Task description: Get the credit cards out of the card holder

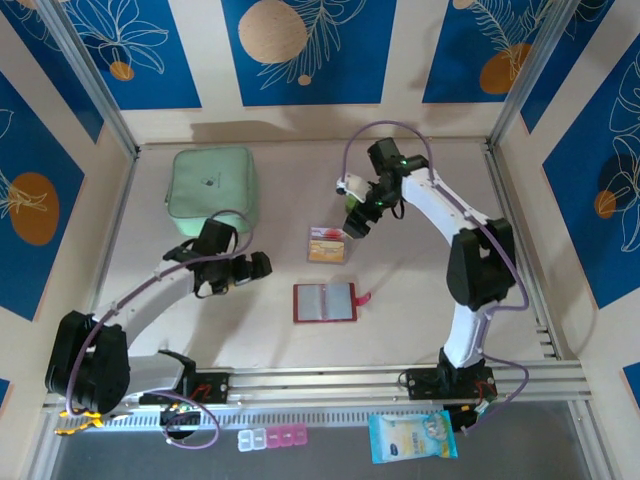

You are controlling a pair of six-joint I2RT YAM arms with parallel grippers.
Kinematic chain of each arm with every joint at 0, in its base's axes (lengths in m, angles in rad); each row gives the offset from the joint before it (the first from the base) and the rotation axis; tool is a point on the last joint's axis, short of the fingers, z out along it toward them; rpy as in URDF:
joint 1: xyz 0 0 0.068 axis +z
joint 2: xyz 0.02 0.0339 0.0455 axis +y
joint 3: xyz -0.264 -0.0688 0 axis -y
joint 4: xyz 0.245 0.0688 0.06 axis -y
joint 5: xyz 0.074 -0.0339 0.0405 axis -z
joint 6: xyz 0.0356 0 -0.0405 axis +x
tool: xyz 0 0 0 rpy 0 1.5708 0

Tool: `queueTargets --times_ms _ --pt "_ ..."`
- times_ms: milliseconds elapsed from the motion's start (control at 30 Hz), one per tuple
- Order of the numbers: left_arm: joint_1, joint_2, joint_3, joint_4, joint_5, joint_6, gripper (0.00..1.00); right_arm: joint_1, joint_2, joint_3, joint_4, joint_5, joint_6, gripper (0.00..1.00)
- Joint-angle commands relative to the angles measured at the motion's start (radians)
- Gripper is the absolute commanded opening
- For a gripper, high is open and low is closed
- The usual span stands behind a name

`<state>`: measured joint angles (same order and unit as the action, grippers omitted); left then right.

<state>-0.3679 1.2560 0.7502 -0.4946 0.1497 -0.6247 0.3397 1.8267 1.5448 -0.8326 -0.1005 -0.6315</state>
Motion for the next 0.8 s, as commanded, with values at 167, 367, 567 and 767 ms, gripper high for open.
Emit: queueTargets --times_ms 167,367,567,767 --pt "0.047 0.016 0.073 -0.032 -0.423 0.234 1.0 -0.09 -0.214 -0.366 0.353 0.049 0.303 0.99" --pt "0.073 0.014 0.027 0.118 -0.659 0.362 1.0 -0.212 -0.355 -0.664 0.669 0.112 0.547 0.99" --pt "0.118 0.005 -0.136 0.469 -0.67 0.527 0.99 -0.286 -0.43 -0.904 1.034 0.198 0.656 0.99" --pt "0.184 0.039 -0.261 0.803 -0.6 0.576 0.99 -0.301 -0.397 -0.99 1.27 0.235 0.692 0.99"
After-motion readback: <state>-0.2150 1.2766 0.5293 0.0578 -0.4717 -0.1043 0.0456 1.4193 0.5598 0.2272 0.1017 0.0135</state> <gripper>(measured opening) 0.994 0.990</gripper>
